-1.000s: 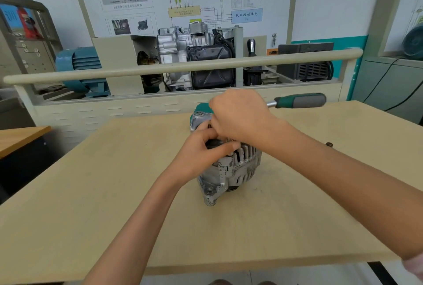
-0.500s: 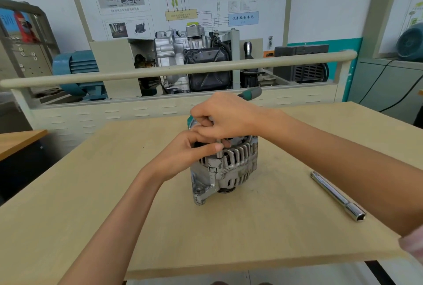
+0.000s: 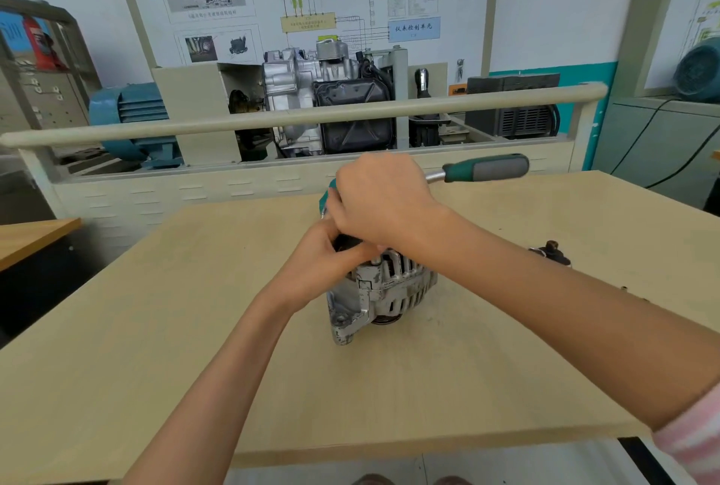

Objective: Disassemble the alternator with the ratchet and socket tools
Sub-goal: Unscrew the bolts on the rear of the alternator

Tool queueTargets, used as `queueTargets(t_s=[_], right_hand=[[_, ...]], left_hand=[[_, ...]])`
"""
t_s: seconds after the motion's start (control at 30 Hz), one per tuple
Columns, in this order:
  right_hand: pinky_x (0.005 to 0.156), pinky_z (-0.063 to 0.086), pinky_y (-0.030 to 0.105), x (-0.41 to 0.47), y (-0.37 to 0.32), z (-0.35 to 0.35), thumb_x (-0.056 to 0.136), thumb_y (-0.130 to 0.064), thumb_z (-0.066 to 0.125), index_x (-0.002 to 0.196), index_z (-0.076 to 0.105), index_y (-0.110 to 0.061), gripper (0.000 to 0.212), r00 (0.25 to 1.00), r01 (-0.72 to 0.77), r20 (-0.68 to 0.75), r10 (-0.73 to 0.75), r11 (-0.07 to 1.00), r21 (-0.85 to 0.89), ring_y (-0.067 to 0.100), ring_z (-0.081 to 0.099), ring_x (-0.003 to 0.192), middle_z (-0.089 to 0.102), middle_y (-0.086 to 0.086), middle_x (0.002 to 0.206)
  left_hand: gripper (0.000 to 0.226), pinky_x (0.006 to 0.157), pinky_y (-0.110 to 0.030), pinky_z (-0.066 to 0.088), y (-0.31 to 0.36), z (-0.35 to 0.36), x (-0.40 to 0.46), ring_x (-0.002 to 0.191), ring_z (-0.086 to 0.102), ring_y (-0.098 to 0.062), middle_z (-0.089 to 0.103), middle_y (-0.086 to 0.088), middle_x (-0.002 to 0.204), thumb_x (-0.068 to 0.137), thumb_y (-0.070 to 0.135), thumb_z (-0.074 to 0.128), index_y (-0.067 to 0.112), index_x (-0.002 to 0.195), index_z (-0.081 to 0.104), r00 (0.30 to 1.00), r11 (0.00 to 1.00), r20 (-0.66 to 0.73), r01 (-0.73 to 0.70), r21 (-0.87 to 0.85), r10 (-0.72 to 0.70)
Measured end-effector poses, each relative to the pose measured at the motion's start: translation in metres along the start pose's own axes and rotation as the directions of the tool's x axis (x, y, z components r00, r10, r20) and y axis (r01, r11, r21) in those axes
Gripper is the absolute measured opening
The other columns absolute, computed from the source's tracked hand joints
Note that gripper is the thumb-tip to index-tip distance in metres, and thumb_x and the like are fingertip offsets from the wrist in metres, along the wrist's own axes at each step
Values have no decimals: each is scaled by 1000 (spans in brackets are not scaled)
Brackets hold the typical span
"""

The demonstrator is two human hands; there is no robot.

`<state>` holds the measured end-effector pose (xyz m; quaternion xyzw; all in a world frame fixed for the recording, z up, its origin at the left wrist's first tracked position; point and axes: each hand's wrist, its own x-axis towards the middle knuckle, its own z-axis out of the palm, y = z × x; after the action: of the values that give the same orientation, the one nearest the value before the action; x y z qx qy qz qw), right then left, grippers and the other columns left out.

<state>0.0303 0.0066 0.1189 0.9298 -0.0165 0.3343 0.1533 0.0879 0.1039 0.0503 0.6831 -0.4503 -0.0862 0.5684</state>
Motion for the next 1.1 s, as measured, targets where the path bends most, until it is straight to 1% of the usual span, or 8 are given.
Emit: queueTargets(t_s=[0.2, 0.33, 0.47, 0.57, 0.73, 0.93, 1.0, 1.1], right_hand=[[45, 19, 25, -1, 19, 1, 93, -33, 43, 57, 34, -22, 39, 983, 176, -5, -183, 934, 311, 16, 39, 53, 33, -9, 50], [46, 24, 26, 1, 21, 1, 94, -37, 48, 53, 27, -23, 48, 967, 242, -34, -252, 871, 428, 6, 34, 43, 31, -7, 44], [48, 27, 27, 1, 24, 4, 94, -35, 50, 54, 35, -17, 47, 973, 222, -59, -223, 835, 503, 11, 36, 44, 32, -5, 44], [49, 29, 31, -1, 24, 2, 95, -31, 48, 57, 43, -14, 42, 972, 222, -34, -234, 855, 469, 13, 39, 47, 36, -6, 46], [58, 35, 33, -9, 17, -1, 99, -31, 33, 73, 46, -15, 34, 993, 116, -37, -110, 922, 370, 17, 45, 62, 46, -3, 64], [44, 15, 27, -10, 0, 4, 90, -15, 44, 103, 41, -11, 14, 974, -225, 16, 225, 974, 6, 19, 30, 48, 38, 0, 63], [44, 15, 25, -10, -2, 6, 88, -16, 46, 106, 41, -9, 20, 963, -270, 9, 271, 962, -44, 20, 35, 51, 42, 2, 67], [44, 15, 25, -9, -1, 5, 89, -16, 44, 110, 41, -7, 23, 957, -291, -1, 291, 955, -64, 19, 36, 53, 43, 4, 70]], left_hand=[[35, 100, -37, 40, 1, -10, -1, 114, 55, -25, 60, -26, 116, 83, 19, 48, -7, 102, 64, 994, 995, 107, -14, -100, 25], [26, 101, -26, 41, 4, -10, -1, 118, 56, -18, 66, -8, 116, 86, 14, 49, 12, 101, 70, 983, 997, 181, -24, -75, 37], [21, 93, -22, 43, 6, -11, -2, 111, 57, -15, 64, -9, 112, 85, 22, 56, 22, 95, 74, 982, 1000, 189, -18, -18, 21], [18, 86, -18, 43, 6, -12, -3, 101, 57, -10, 63, -1, 103, 83, 26, 59, 34, 85, 75, 984, 1000, 176, -23, 8, 22], [14, 91, -20, 46, 7, -8, -3, 114, 54, -9, 57, 3, 117, 78, 29, 68, 35, 87, 76, 990, 998, 126, -64, -1, 64], [16, 94, -46, 46, 5, 7, -1, 102, 55, -30, 53, -22, 106, 69, 19, 69, 5, 77, 67, 996, 995, -71, -49, 91, 56], [6, 87, -42, 48, 8, 12, -2, 96, 55, -29, 52, -22, 103, 74, 12, 71, 13, 72, 65, 994, 994, -90, -52, 96, 61], [29, 71, -26, 41, 6, 18, -1, 78, 52, -14, 49, -12, 91, 78, 0, 69, 23, 65, 58, 989, 992, -133, -52, 119, 68]])
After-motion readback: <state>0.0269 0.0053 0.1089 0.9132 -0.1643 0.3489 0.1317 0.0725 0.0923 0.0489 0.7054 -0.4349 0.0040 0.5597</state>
